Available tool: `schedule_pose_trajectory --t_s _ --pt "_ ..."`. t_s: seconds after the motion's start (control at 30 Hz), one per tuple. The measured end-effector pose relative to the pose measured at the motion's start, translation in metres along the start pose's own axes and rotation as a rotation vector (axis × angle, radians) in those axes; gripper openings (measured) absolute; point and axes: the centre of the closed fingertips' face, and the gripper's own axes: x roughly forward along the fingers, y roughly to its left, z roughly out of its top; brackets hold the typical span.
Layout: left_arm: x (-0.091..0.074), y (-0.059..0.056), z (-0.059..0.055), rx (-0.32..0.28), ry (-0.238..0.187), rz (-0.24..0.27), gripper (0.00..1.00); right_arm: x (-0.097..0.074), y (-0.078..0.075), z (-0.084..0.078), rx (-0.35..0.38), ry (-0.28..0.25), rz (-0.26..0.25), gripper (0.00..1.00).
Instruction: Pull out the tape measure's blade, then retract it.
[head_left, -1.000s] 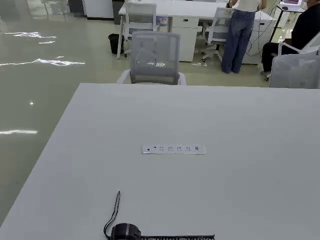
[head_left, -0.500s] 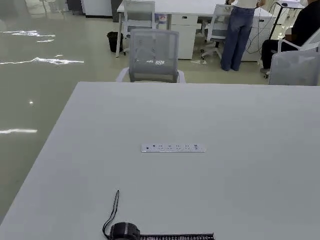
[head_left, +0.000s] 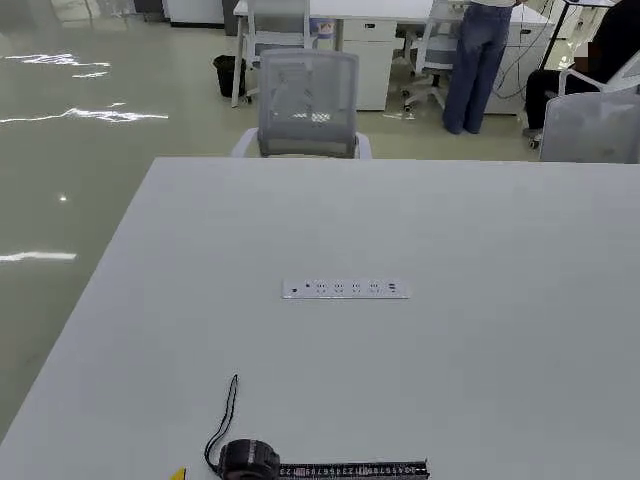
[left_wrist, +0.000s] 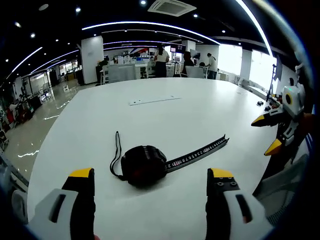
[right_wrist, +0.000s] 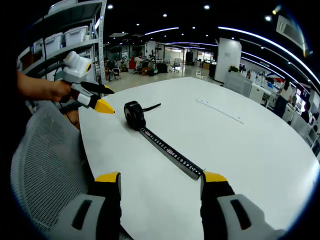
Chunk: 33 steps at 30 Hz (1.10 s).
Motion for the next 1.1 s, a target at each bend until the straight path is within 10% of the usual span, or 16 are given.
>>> schedule_pose_trajectory --t_s 1.1 --pt "0.034 0.010 -0.005 -0.090 0.026 0.095 0.84 0.041 -0.043 -0.011 -0.269 0.123 0.268 0.38"
